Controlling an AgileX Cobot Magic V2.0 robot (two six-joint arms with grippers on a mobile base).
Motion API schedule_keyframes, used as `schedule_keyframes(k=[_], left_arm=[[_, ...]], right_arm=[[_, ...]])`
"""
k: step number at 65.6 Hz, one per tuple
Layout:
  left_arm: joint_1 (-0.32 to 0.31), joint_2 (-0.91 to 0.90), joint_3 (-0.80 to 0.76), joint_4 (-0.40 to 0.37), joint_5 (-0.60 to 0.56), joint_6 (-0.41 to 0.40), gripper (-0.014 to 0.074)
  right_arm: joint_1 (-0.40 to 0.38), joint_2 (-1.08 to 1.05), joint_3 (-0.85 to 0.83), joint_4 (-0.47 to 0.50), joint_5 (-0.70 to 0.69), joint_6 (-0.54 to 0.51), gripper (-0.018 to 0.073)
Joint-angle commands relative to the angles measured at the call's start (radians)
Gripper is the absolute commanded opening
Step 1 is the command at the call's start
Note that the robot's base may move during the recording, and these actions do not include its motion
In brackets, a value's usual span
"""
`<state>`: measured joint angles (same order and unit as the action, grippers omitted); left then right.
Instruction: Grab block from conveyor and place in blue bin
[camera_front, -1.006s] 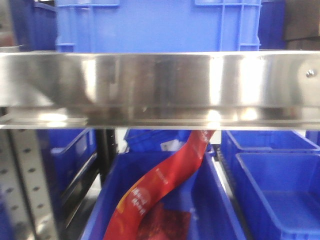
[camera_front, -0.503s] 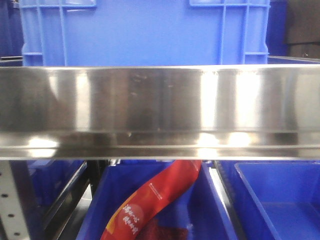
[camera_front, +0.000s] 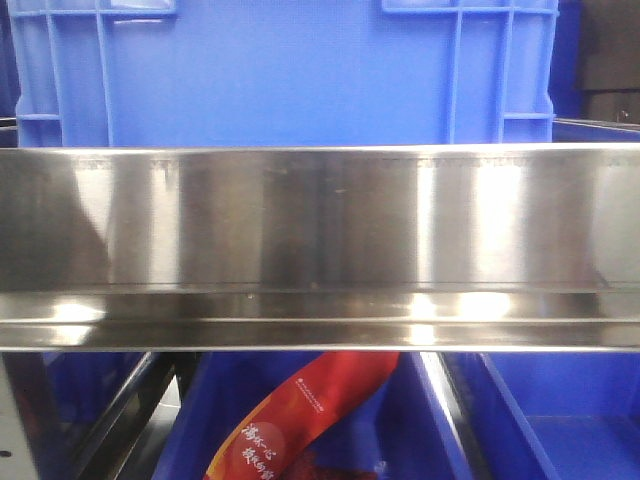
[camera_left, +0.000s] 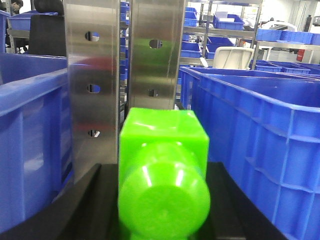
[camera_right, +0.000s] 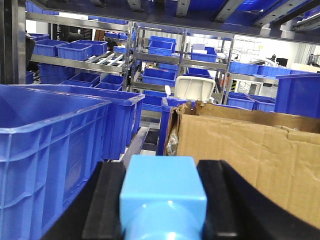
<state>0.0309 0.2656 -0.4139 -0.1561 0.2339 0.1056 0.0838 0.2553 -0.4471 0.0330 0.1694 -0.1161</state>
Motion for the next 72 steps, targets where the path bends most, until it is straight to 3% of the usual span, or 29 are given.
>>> schedule_keyframes(k=[1, 20, 40, 49, 55, 65, 72], left_arm=[[-0.006, -0.004, -0.007, 0.002, -0.019, -0.002, -0.0111], [-0.006, -0.004, -0.007, 0.002, -0.024, -0.002, -0.0111], [-0.006, -0.004, -0.007, 0.002, -0.149, -0.002, -0.0111], [-0.006, 0.005, -0.01, 0.002, -0.137, -0.002, -0.0111], [-0.017, 0.028, -0.051, 0.011, -0.057, -0.002, -0.0111], [-0.125, 0.103, -0.146, 0.014, -0.019, 0.019, -0.0111], [-0.232, 0.195, -0.208, 0.084, -0.019, 0.034, -0.0111]], right_arm=[[-0.002, -0.002, 0.0, -0.006, -0.022, -0.004, -0.0162], [-0.002, -0.002, 0.0, -0.006, -0.022, -0.004, -0.0162], [-0.002, -0.002, 0.0, -0.006, -0.03, -0.004, -0.0162], [-0.002, -0.002, 0.0, 0.065, -0.039, 0.004, -0.0162], [0.003, 0.015, -0.018, 0.077, -0.022, 0.004, -0.0162], [0.049, 0.096, -0.101, 0.077, 0.022, 0.004, -0.0162], [0.111, 0.187, -0.166, 0.077, 0.013, 0.004, -0.0162]])
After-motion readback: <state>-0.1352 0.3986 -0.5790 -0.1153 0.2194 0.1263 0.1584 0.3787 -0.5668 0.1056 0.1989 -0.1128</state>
